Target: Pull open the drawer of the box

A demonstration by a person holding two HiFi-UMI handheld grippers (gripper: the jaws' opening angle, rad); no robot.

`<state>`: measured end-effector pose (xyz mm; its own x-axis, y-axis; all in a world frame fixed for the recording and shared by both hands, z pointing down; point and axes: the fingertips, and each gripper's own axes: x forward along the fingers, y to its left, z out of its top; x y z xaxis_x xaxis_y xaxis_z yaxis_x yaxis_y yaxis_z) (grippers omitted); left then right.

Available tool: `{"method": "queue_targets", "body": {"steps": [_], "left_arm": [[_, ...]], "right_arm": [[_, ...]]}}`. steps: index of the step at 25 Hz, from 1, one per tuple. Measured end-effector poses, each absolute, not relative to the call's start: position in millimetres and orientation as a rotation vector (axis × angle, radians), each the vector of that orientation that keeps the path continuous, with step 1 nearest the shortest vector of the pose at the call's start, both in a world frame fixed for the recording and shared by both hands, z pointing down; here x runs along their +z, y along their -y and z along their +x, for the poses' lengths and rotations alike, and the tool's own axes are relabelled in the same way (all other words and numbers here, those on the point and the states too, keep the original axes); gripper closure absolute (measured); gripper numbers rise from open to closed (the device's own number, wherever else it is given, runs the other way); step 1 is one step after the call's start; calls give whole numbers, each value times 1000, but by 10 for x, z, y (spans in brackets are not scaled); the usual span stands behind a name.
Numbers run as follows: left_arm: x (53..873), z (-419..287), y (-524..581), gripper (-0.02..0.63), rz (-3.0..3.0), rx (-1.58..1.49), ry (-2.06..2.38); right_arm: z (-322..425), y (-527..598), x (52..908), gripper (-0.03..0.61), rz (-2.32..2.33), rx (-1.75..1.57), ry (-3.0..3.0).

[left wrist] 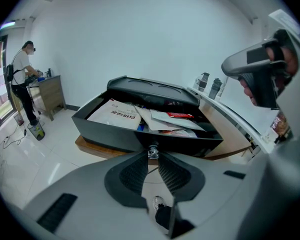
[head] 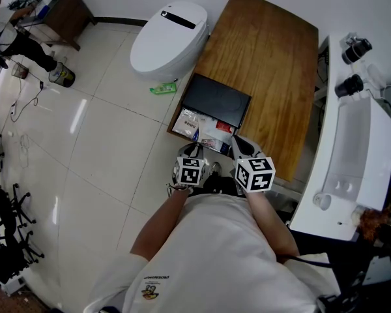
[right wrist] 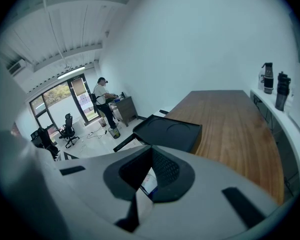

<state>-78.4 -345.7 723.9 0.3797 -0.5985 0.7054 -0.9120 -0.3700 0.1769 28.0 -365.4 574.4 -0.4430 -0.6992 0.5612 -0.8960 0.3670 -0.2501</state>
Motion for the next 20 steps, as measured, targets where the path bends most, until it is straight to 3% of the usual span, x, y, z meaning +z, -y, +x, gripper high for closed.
{"method": "queue_targets", "body": {"steps": [20], "left_arm": [[7269,-833,3370,545,2059,738,1275]], "right_arm": [[366,3524,5666,591,1430,767,2247]]}}
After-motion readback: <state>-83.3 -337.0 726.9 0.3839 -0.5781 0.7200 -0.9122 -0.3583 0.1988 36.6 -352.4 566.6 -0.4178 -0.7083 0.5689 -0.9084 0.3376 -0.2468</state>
